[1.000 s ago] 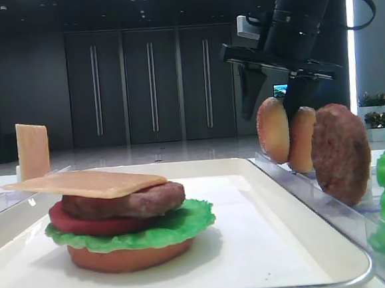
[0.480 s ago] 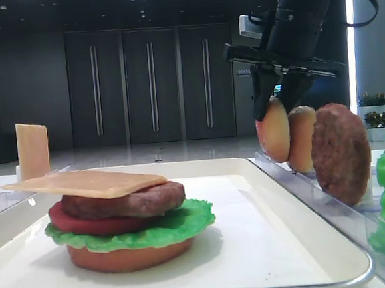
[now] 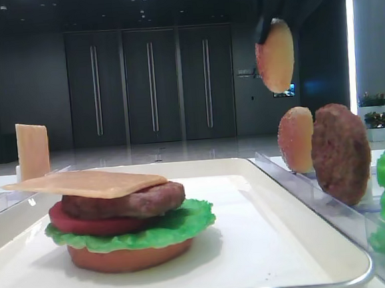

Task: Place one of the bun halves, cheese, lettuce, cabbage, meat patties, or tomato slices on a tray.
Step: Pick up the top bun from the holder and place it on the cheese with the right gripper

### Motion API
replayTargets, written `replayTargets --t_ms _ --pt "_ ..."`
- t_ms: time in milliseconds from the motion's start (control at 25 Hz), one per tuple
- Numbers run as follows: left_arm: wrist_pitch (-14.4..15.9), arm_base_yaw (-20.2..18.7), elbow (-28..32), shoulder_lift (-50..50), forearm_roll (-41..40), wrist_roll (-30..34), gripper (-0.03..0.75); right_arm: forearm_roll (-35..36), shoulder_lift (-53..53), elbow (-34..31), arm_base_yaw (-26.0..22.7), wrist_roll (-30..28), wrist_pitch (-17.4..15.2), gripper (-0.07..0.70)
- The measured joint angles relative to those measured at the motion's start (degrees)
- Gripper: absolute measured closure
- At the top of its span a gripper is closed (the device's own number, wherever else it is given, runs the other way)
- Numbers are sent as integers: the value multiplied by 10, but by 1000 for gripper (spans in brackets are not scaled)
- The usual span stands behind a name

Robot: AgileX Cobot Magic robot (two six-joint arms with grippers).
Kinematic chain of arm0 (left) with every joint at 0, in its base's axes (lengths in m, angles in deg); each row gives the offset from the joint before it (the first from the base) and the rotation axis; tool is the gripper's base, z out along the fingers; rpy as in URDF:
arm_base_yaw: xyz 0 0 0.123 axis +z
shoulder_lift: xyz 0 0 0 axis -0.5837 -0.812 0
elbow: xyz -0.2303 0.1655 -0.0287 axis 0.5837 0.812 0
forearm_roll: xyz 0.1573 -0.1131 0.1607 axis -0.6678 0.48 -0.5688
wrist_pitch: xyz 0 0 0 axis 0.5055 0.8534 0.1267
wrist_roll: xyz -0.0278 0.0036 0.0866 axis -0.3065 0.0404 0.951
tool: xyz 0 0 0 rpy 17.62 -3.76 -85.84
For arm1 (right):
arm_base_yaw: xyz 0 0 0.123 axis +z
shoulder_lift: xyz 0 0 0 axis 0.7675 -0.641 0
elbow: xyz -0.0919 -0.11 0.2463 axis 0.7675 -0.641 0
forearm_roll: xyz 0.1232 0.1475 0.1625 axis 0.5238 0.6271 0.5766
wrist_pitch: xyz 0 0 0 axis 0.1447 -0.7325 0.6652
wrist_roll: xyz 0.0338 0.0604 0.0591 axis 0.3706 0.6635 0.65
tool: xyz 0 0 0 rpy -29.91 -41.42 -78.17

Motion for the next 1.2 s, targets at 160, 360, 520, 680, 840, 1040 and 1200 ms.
replayTargets --t_ms 160,360,520,680,840,1040,1200 --pt "0 0 0 0 0 0 325 -17 30 0 0 21 -26 418" --pt "0 0 0 0 0 0 325 -31 41 0 0 35 -73 418" --pt "0 0 0 0 0 0 325 -33 47 -2 1 55 -129 418" --pt "0 0 0 0 0 0 325 -73 101 -43 29 92 -132 418" --pt "0 0 0 0 0 0 325 -87 197 -123 68 134 -133 418" --pt "0 0 0 0 0 0 325 -90 332 -227 133 220 -136 419" --pt "0 0 0 0 0 0 325 -96 431 -301 210 310 -137 419"
